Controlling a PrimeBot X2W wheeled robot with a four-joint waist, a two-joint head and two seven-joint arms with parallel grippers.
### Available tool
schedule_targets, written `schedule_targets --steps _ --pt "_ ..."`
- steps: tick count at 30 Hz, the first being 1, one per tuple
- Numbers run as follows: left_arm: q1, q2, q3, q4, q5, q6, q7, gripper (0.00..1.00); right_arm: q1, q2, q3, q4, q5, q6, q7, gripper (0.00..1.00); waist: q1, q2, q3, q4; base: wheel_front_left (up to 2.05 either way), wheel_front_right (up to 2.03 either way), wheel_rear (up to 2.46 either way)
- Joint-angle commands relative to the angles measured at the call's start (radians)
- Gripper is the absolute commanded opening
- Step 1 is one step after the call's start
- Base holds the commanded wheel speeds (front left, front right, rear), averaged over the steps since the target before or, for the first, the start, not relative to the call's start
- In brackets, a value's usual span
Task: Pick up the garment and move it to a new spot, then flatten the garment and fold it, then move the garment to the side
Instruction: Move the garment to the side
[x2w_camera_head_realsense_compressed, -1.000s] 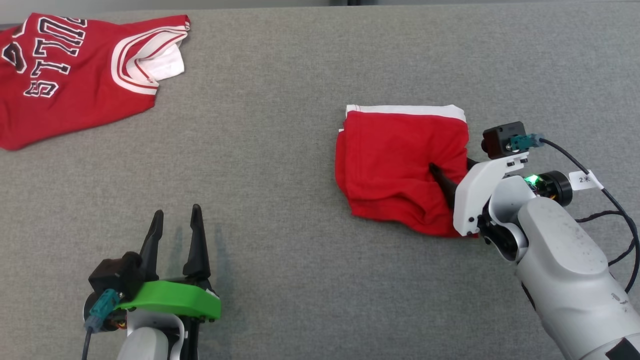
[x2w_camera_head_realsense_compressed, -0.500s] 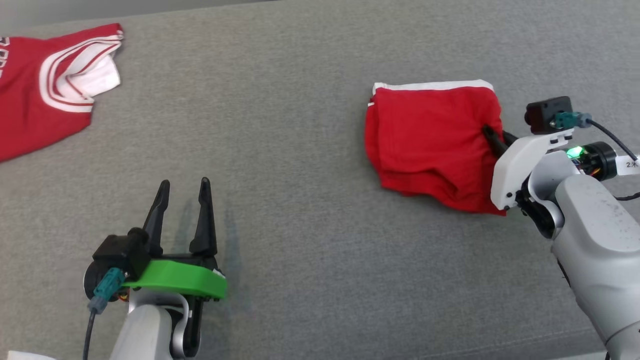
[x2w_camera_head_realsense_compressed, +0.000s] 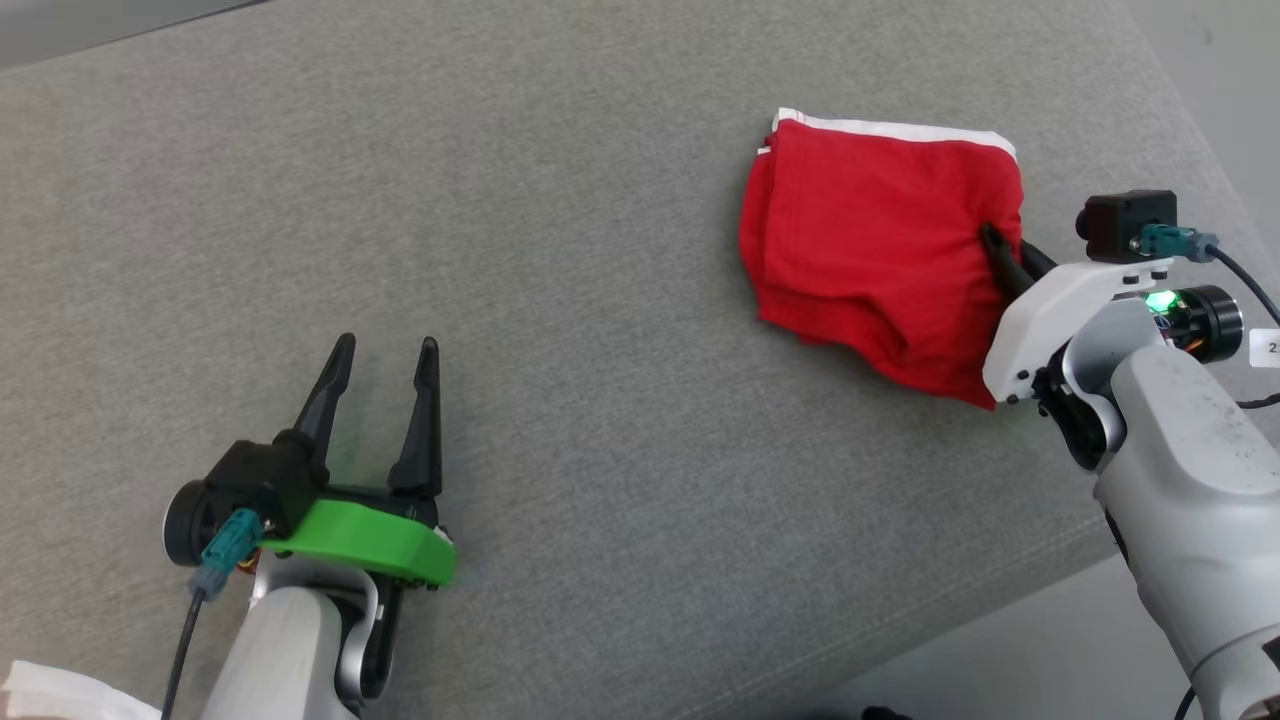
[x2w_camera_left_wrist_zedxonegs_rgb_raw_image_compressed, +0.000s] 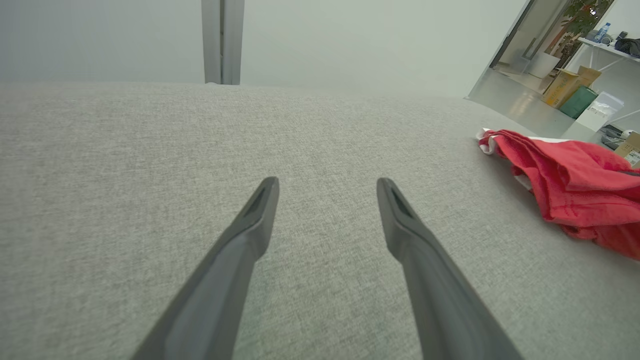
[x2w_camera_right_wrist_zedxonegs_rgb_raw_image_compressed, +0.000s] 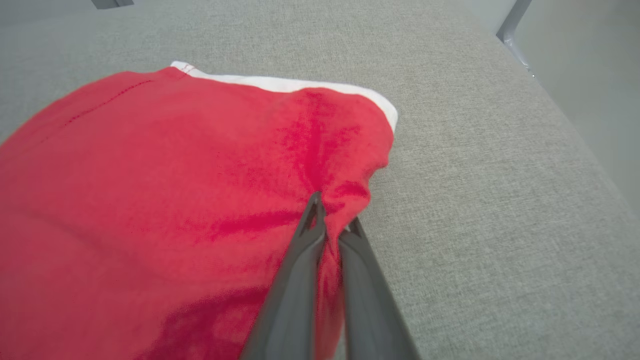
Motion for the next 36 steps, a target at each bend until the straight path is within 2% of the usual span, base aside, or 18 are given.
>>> schedule_targets --steps 1,6,10,21,24,28,29,30,31,32,36 --pt "-0.017 0.015 0.000 -0.007 0.000 -0.003 0.002 1.00 -0.019 0.008 -0.003 0.008 -0.006 -0.001 -0.012 0.00 0.0000 0.0000 0.056 -0.067 0.00 0.00 0.00" --pt "-0.031 0.027 -0.005 -0.020 -0.006 -0.002 0.015 1.00 -0.066 0.009 0.002 0.036 -0.026 -0.001 -0.034 0.00 0.0000 0.0000 0.076 -0.052 0.00 0.00 0.00" --pt "-0.039 0.035 -0.004 -0.033 -0.004 0.006 0.021 1.00 -0.131 -0.019 0.020 0.059 -0.055 -0.001 -0.028 0.00 0.0000 0.0000 0.097 -0.013 0.00 0.00 0.00" --pt "-0.060 0.047 -0.001 -0.094 -0.006 0.025 0.025 1.00 -0.326 -0.193 -0.012 0.183 -0.110 -0.001 -0.006 0.00 0.0000 0.0000 0.160 0.113 0.00 0.00 0.00" --pt "-0.058 0.045 -0.004 -0.106 -0.009 0.028 0.023 1.00 -0.357 -0.247 -0.028 0.223 -0.137 -0.001 -0.025 0.00 0.0000 0.0000 0.170 0.138 0.00 0.00 0.00" --pt "-0.059 0.045 -0.007 -0.115 -0.013 0.031 0.020 1.00 -0.388 -0.289 -0.048 0.264 -0.184 -0.001 -0.083 0.02 0.0000 0.0000 0.178 0.163 0.00 0.00 0.00" --pt "-0.059 0.044 -0.007 -0.118 -0.014 0.032 0.019 1.00 -0.395 -0.299 -0.053 0.270 -0.195 -0.001 -0.106 0.24 0.0000 0.0000 0.180 0.167 0.00 0.00 0.00" --pt "-0.060 0.043 -0.008 -0.120 -0.015 0.032 0.019 1.00 -0.400 -0.306 -0.059 0.279 -0.205 -0.001 -0.121 0.34 0.0000 0.0000 0.181 0.170 0.00 0.00 0.00" --pt "-0.061 0.043 -0.008 -0.121 -0.016 0.032 0.018 1.00 -0.403 -0.310 -0.063 0.290 -0.218 -0.001 -0.137 0.64 0.0000 0.0000 0.182 0.173 0.00 0.00 0.00" --pt "-0.062 0.043 -0.009 -0.122 -0.016 0.032 0.018 1.00 -0.407 -0.310 -0.071 0.298 -0.226 -0.001 -0.152 1.00 0.0000 0.0000 0.183 0.175 0.00 0.00 0.00" --pt "-0.063 0.043 -0.010 -0.117 -0.019 0.036 0.015 1.00 -0.415 -0.301 -0.102 0.331 -0.268 -0.001 -0.208 1.00 0.0000 0.0000 0.182 0.180 0.00 0.00 0.00"
